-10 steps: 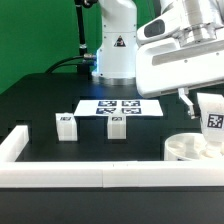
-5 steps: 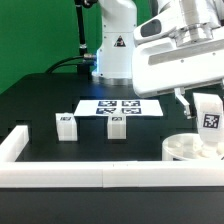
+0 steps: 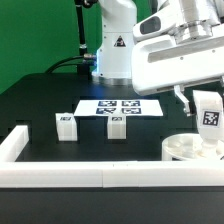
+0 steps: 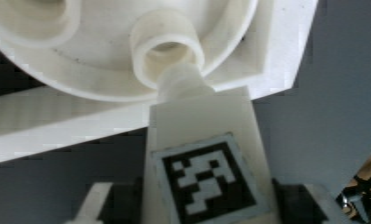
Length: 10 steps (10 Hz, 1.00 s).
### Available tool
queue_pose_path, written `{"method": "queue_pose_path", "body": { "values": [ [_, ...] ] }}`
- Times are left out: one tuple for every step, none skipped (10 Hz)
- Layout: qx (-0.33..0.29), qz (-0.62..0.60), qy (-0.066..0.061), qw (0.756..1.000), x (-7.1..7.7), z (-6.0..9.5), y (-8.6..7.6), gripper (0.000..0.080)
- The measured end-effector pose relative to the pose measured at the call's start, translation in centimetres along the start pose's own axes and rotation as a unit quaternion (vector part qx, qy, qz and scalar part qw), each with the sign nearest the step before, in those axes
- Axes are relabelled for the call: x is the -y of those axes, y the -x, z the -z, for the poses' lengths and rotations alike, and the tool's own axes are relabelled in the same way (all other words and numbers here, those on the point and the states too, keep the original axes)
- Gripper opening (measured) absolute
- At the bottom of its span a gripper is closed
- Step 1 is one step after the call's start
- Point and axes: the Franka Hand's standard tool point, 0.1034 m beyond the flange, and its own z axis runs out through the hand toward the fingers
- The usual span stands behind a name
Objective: Assemble stool
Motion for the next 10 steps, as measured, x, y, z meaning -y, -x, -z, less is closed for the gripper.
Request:
{"method": "queue_pose_path", "body": {
  "values": [
    [0.0, 0.0, 0.0, 1.0, 0.0, 0.0, 0.0, 0.0324],
    [0.001, 0.0, 0.001, 1.0, -0.1, 0.0, 0.1, 0.0324],
    [0.002, 0.0, 0.001, 1.0, -0.2, -0.1, 0.2, 0.0324],
    [0.003, -0.001, 0.001, 1.0, -0.2, -0.2, 0.3, 0.0324],
    [0.004, -0.001, 0.002, 1.0, -0.3, -0.3, 0.4, 0.0324],
    [0.005, -0.001, 0.002, 1.0, -0.3, -0.3, 0.5, 0.0324],
    [0.007, -0.001, 0.003, 1.0, -0.4, -0.5, 0.8, 0.0324],
    [0.009, -0.002, 0.004, 1.0, -0.6, -0.7, 1.0, 0.0324],
    [0.011, -0.003, 0.004, 1.0, -0.7, -0.8, 1.2, 0.0324],
    [0.014, -0.003, 0.005, 1.0, -0.7, -1.1, 1.6, 0.0324]
  ]
}}
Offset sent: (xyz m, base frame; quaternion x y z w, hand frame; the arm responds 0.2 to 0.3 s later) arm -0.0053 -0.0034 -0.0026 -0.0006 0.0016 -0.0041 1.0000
